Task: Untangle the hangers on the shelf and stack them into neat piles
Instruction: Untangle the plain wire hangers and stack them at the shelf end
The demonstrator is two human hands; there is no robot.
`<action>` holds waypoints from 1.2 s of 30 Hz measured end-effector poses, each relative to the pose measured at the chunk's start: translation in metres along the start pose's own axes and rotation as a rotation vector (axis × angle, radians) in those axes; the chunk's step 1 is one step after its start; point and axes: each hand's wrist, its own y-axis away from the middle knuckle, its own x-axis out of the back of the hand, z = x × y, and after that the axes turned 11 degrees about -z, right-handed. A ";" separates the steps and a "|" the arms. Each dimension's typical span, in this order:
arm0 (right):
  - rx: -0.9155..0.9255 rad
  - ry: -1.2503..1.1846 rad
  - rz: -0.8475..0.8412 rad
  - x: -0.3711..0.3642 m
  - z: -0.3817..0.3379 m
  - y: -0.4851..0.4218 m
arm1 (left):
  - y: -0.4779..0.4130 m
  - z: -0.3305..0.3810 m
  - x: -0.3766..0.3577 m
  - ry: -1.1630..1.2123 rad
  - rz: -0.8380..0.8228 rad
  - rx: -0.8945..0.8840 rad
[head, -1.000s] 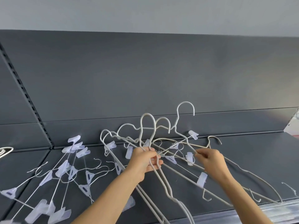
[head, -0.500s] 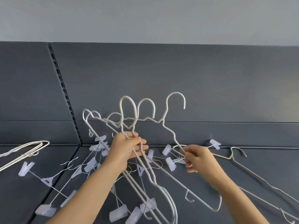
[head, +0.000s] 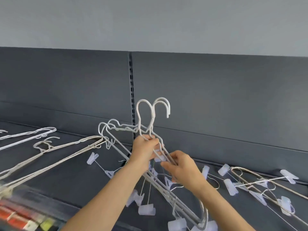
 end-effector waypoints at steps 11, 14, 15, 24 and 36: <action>0.008 0.069 0.171 -0.096 -0.065 -0.091 | -0.011 0.035 0.172 -0.095 -0.047 0.028; -0.002 -0.006 0.167 -0.111 -0.080 -0.110 | -0.009 0.054 0.203 -0.069 -0.039 -0.037; -0.002 -0.028 0.172 -0.112 -0.084 -0.114 | -0.007 0.061 0.212 -0.062 -0.031 -0.059; -0.018 -0.158 0.122 -0.114 -0.118 -0.157 | 0.007 0.087 0.269 -0.055 0.051 -0.145; 0.085 -0.177 0.045 -0.167 -0.137 -0.199 | -0.006 0.090 0.325 -0.041 0.044 -0.028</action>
